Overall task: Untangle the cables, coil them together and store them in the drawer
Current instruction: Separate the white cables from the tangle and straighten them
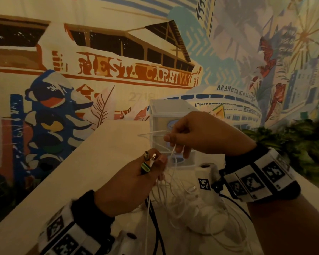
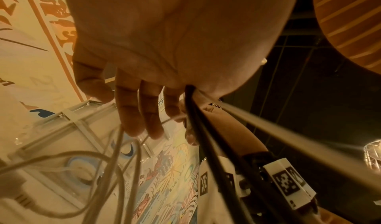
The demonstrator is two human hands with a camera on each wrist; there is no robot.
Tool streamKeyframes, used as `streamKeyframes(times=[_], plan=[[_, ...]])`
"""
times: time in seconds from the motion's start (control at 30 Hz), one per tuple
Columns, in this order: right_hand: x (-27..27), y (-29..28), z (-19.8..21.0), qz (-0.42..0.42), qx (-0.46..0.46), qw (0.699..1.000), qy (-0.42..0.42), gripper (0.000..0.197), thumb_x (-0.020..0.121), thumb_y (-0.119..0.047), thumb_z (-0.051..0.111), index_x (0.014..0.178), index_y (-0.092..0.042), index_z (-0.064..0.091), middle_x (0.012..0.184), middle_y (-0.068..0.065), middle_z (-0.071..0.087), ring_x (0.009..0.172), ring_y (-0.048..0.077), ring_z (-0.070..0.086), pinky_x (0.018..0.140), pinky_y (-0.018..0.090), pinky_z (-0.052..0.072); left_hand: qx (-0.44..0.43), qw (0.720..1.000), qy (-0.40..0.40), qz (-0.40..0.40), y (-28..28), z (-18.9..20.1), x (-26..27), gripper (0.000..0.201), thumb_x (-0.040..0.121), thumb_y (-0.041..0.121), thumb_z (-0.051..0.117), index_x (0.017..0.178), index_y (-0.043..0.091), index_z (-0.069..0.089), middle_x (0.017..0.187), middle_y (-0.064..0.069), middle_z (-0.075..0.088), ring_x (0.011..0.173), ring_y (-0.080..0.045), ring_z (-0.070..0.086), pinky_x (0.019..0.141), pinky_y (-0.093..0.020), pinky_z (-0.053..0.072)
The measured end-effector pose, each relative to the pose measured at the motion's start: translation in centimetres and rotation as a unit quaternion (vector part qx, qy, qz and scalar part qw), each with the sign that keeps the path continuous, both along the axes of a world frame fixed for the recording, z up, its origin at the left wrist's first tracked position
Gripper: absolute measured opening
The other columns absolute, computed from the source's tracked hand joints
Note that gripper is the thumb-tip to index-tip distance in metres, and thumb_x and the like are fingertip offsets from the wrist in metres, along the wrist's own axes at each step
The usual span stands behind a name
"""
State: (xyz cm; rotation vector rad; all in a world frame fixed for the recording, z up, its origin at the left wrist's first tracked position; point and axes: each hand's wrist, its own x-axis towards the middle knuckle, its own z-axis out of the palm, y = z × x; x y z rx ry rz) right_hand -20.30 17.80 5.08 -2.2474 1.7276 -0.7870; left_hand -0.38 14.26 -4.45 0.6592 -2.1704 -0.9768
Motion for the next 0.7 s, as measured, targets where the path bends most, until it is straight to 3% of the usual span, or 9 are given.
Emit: streamKeyframes(times=[0.1, 0.17, 0.23, 0.27, 0.33, 0.4, 0.53, 0.6, 0.7], plan=[[-0.3, 0.0, 0.1, -0.029, -0.020, 0.999, -0.011, 0.032, 0.097, -0.039, 0.064, 0.084, -0.014, 0.077, 0.069, -0.009, 0.075, 0.056, 0.006, 0.071, 0.063, 0.011, 0.053, 0.003, 1.000, 0.005, 0.009, -0.1, -0.3, 0.0, 0.032, 0.098, 0.056, 0.039, 0.085, 0.031, 0.055, 0.080, 0.010, 0.059, 0.073, -0.009, 0.054, 0.075, -0.031, 0.048], [-0.4, 0.0, 0.1, -0.033, -0.032, 0.998, -0.036, 0.031, 0.096, -0.040, 0.065, 0.083, -0.014, 0.077, 0.069, -0.008, 0.076, 0.057, 0.008, 0.072, 0.068, 0.018, 0.057, -0.015, 1.000, -0.011, 0.018, -0.1, -0.3, 0.0, 0.034, 0.096, 0.060, 0.035, 0.095, 0.034, 0.057, 0.085, 0.009, 0.061, 0.072, -0.016, 0.055, 0.072, -0.033, 0.049], [-0.3, -0.1, 0.2, -0.022, -0.038, 0.997, -0.067, 0.029, 0.096, -0.038, 0.066, 0.085, -0.014, 0.077, 0.071, -0.006, 0.076, 0.059, 0.010, 0.074, 0.072, 0.023, 0.059, -0.036, 0.999, -0.021, 0.034, 0.2, 0.0, 0.0, 0.032, 0.094, 0.063, 0.032, 0.099, 0.043, 0.056, 0.091, 0.010, 0.063, 0.074, -0.013, 0.058, 0.075, -0.033, 0.051], [-0.1, -0.1, 0.3, -0.012, -0.036, 0.996, -0.079, 0.028, 0.096, -0.038, 0.067, 0.086, -0.013, 0.078, 0.072, -0.005, 0.077, 0.060, 0.011, 0.074, 0.071, 0.022, 0.060, -0.037, 0.999, -0.017, 0.035, 0.3, 0.1, 0.0, 0.032, 0.095, 0.060, 0.032, 0.097, 0.040, 0.056, 0.092, 0.009, 0.063, 0.074, -0.012, 0.058, 0.076, -0.034, 0.051], [0.2, 0.0, 0.4, 0.017, -0.025, 0.996, -0.087, 0.028, 0.095, -0.038, 0.067, 0.088, -0.013, 0.077, 0.074, -0.004, 0.077, 0.062, 0.012, 0.075, 0.070, 0.016, 0.058, -0.033, 0.999, 0.006, 0.024, 0.5, 0.4, 0.1, 0.038, 0.099, 0.057, 0.033, 0.090, 0.028, 0.055, 0.088, -0.001, 0.061, 0.074, -0.023, 0.055, 0.076, -0.041, 0.049], [0.3, 0.3, 0.6, 0.037, -0.017, 0.996, -0.078, 0.030, 0.094, -0.042, 0.066, 0.090, -0.015, 0.077, 0.075, -0.004, 0.077, 0.062, 0.013, 0.075, 0.070, 0.015, 0.058, -0.053, 0.998, 0.019, 0.030, 0.6, 0.6, 0.2, 0.048, 0.097, 0.064, 0.032, 0.082, 0.024, 0.054, 0.082, -0.008, 0.060, 0.073, -0.031, 0.053, 0.073, -0.042, 0.048], [-1.0, 0.5, 0.8, 0.003, 0.001, 0.998, -0.068, 0.053, 0.096, -0.063, 0.046, 0.091, -0.018, 0.074, 0.071, 0.001, 0.075, 0.058, 0.017, 0.073, 0.058, 0.017, 0.052, -0.060, 0.995, 0.051, 0.054, 0.6, 1.1, 0.2, 0.046, 0.098, 0.052, 0.033, 0.084, 0.016, 0.058, 0.082, -0.004, 0.063, 0.072, -0.030, 0.055, 0.071, -0.035, 0.047], [-1.9, 0.1, 0.5, -0.040, 0.030, 0.997, -0.059, 0.066, 0.095, -0.071, 0.033, 0.092, -0.019, 0.072, 0.069, 0.004, 0.074, 0.059, 0.020, 0.073, 0.059, 0.024, 0.047, -0.045, 0.995, 0.069, 0.050, 0.4, 1.0, 0.2, 0.036, 0.099, 0.045, 0.036, 0.091, 0.020, 0.060, 0.084, 0.000, 0.066, 0.072, -0.029, 0.055, 0.071, -0.037, 0.048], [-2.5, -1.0, -0.7, -0.068, 0.096, 0.993, 0.034, 0.065, 0.091, -0.077, 0.035, 0.099, -0.024, 0.071, 0.073, -0.003, 0.075, 0.061, 0.011, 0.072, 0.064, 0.028, 0.048, -0.039, 0.995, 0.080, 0.053, 0.1, 0.7, 0.1, 0.026, 0.099, 0.044, 0.038, 0.098, 0.034, 0.062, 0.082, 0.003, 0.069, 0.071, -0.020, 0.057, 0.070, -0.030, 0.049]])
